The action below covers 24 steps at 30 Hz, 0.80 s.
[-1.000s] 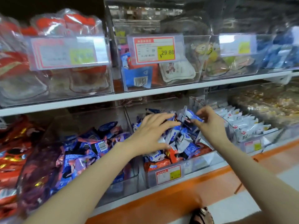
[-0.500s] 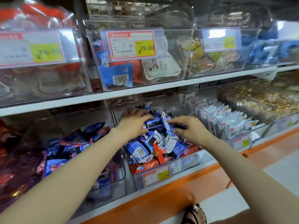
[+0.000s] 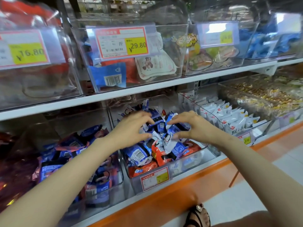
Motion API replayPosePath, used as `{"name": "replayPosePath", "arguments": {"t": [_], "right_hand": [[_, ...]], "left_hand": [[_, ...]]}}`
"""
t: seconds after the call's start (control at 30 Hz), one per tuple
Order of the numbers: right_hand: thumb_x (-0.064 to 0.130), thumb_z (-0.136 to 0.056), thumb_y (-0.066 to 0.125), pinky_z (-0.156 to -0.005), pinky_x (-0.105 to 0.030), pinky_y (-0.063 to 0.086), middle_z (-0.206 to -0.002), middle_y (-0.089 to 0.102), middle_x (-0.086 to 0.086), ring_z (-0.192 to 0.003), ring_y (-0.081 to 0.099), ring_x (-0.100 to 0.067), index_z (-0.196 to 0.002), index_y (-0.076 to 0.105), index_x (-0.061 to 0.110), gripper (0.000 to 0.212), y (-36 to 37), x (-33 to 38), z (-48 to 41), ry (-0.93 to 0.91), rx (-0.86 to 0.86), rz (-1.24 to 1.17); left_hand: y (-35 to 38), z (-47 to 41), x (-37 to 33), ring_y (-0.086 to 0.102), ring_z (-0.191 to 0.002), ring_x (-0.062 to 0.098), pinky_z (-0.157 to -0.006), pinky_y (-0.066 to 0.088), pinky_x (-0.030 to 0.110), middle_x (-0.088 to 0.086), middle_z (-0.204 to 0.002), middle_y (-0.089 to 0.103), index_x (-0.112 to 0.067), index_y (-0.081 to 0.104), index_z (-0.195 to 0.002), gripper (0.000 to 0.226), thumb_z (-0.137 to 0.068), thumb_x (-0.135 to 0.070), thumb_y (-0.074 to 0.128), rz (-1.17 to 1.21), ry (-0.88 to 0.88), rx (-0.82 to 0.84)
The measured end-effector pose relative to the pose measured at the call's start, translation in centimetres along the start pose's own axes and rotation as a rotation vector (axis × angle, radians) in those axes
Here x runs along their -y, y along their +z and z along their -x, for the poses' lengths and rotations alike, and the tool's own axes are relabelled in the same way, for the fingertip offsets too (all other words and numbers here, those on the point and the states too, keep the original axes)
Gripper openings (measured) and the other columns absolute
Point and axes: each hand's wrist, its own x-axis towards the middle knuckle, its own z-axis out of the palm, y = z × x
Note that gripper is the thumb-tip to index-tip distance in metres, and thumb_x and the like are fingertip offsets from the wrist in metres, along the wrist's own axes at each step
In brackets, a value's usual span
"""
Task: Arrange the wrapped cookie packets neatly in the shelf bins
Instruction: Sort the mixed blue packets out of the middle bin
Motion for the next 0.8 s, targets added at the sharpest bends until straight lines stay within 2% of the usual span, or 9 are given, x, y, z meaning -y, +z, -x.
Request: {"name": "replayPosePath", "arguments": {"t": [0.1, 0.2, 0.3, 0.37, 0.43, 0.53, 0.67, 0.73, 0.8], "right_hand": [[0.045, -0.072, 0.075, -0.109, -0.03, 0.018, -0.148, 0.032, 0.004, -0.135, 0.021, -0.018, -0.121, 0.061, 0.038, 0.052, 1.0, 0.4, 0.6, -0.084, 0.149, 0.174], [0.043, -0.074, 0.075, -0.109, -0.034, 0.021, -0.152, 0.027, 0.003, -0.138, 0.018, -0.02, -0.12, 0.063, 0.035, 0.049, 2.3, 0.1, 0.6, -0.095, 0.066, 0.315], [0.028, -0.063, 0.084, -0.098, -0.046, 0.039, -0.136, 0.05, -0.009, -0.126, 0.041, -0.033, -0.099, 0.073, 0.025, 0.037, 2.6, -0.7, -0.1, -0.076, -0.123, 0.424], [0.015, -0.055, 0.086, -0.079, -0.05, 0.052, -0.115, 0.063, -0.013, -0.105, 0.056, -0.04, -0.085, 0.073, 0.02, 0.032, 2.9, -1.4, -0.6, -0.032, -0.241, 0.432], [0.013, -0.064, 0.081, -0.083, -0.049, 0.051, -0.116, 0.062, -0.013, -0.108, 0.054, -0.04, -0.09, 0.074, 0.019, 0.028, 3.1, -1.6, -0.7, 0.001, -0.266, 0.398], [0.021, -0.079, 0.073, -0.102, -0.036, 0.03, -0.132, 0.052, -0.006, -0.125, 0.037, -0.029, -0.108, 0.07, 0.021, 0.029, 2.5, -1.7, -0.4, 0.002, -0.237, 0.327], [0.03, -0.076, 0.075, -0.091, -0.031, 0.03, -0.105, 0.055, 0.009, -0.104, 0.04, -0.017, -0.101, 0.07, 0.033, 0.025, 0.2, -0.5, 0.8, -0.008, -0.122, 0.262], [0.029, -0.078, 0.073, -0.088, -0.028, 0.024, -0.105, 0.058, 0.013, -0.102, 0.04, -0.012, -0.102, 0.069, 0.038, 0.026, -0.5, -0.2, 1.8, -0.016, 0.017, 0.283], [0.026, -0.08, 0.071, -0.096, -0.027, 0.019, -0.111, 0.059, 0.015, -0.109, 0.041, -0.011, -0.107, 0.066, 0.042, 0.032, -0.5, -0.2, 2.5, -0.054, 0.098, 0.353]], "left_hand": [[0.4, 0.9, -1.1, 0.034, -0.128, 0.007, -0.109, 0.027, 0.036, -0.013, -0.137, 0.043, -0.034, 0.052, -0.123, 0.042, -0.084, -0.045, 0.062, 0.0, 0.083, 0.191], [1.3, 1.2, -1.1, 0.038, -0.123, 0.007, -0.103, 0.03, 0.031, -0.013, -0.13, 0.045, -0.033, 0.051, -0.125, 0.046, -0.083, -0.05, 0.061, -0.095, 0.067, 0.274], [1.9, 1.7, -0.7, 0.037, -0.124, 0.005, -0.101, 0.029, 0.028, -0.016, -0.133, 0.041, -0.033, 0.052, -0.119, 0.041, -0.084, -0.052, 0.059, -0.138, 0.05, 0.263], [2.0, 1.8, -0.9, 0.038, -0.12, 0.007, -0.097, 0.029, 0.027, -0.015, -0.129, 0.042, -0.031, 0.052, -0.111, 0.035, -0.084, -0.052, 0.058, -0.163, 0.054, 0.242], [2.1, 1.8, -1.5, 0.041, -0.116, 0.008, -0.094, 0.03, 0.026, -0.014, -0.123, 0.046, -0.03, 0.05, -0.096, 0.026, -0.085, -0.051, 0.057, -0.178, 0.062, 0.196], [2.2, 1.8, -1.7, 0.046, -0.112, 0.008, -0.095, 0.032, 0.026, -0.013, -0.116, 0.053, -0.028, 0.046, -0.08, 0.02, -0.09, -0.044, 0.053, -0.18, 0.07, 0.083], [2.0, 1.9, -1.7, 0.052, -0.099, 0.009, -0.078, 0.035, 0.024, -0.012, -0.101, 0.057, -0.026, 0.046, -0.08, 0.018, -0.093, -0.037, 0.05, -0.14, 0.052, -0.108], [1.4, 2.0, -1.8, 0.054, -0.09, 0.009, -0.064, 0.031, 0.023, -0.012, -0.096, 0.057, -0.025, 0.047, -0.081, 0.016, -0.094, -0.034, 0.05, -0.143, 0.0, -0.214], [0.5, 2.0, -1.8, 0.055, -0.081, 0.011, -0.055, 0.029, 0.023, -0.01, -0.092, 0.06, -0.022, 0.052, -0.081, 0.013, -0.093, -0.029, 0.051, -0.114, -0.087, -0.344]]}}
